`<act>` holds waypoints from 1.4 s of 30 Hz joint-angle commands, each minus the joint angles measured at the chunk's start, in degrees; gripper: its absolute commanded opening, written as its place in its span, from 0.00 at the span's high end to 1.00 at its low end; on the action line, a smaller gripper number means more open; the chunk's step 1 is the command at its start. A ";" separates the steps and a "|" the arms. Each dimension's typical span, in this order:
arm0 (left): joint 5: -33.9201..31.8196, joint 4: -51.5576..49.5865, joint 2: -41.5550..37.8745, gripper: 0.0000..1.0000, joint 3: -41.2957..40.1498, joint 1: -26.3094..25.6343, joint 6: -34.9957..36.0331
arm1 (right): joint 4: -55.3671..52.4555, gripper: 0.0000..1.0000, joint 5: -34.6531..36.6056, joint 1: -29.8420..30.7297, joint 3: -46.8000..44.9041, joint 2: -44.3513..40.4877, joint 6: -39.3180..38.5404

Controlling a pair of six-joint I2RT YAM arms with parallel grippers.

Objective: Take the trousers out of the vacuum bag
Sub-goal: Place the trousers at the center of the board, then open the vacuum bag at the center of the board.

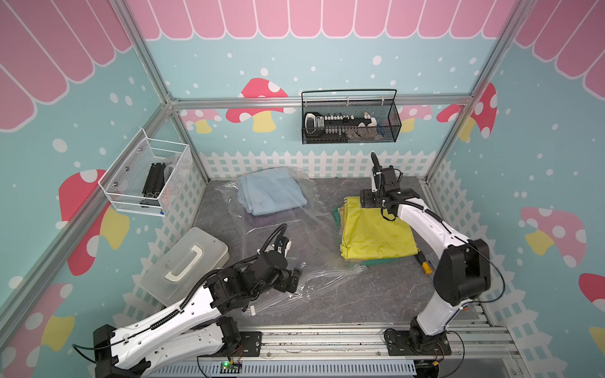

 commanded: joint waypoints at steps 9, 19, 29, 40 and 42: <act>-7.63 -4.60 5.34 0.01 1.23 -11.91 -4.67 | 1.50 0.18 -16.99 3.43 -17.40 -22.42 2.50; -15.89 2.00 12.04 0.07 -4.12 -17.09 -13.98 | 5.71 0.18 -34.53 3.57 -33.53 -40.49 8.61; -17.51 10.07 12.76 0.34 -9.57 -16.16 -16.06 | 10.38 0.17 -52.85 3.62 -47.13 -55.43 14.12; -9.44 12.79 9.27 0.73 -11.13 -6.99 -10.98 | 19.08 0.16 -59.03 6.49 -55.60 -61.29 22.60; -8.00 11.61 8.63 0.83 -10.37 -5.02 -9.43 | 21.20 0.16 -57.32 9.05 -55.79 -59.60 23.22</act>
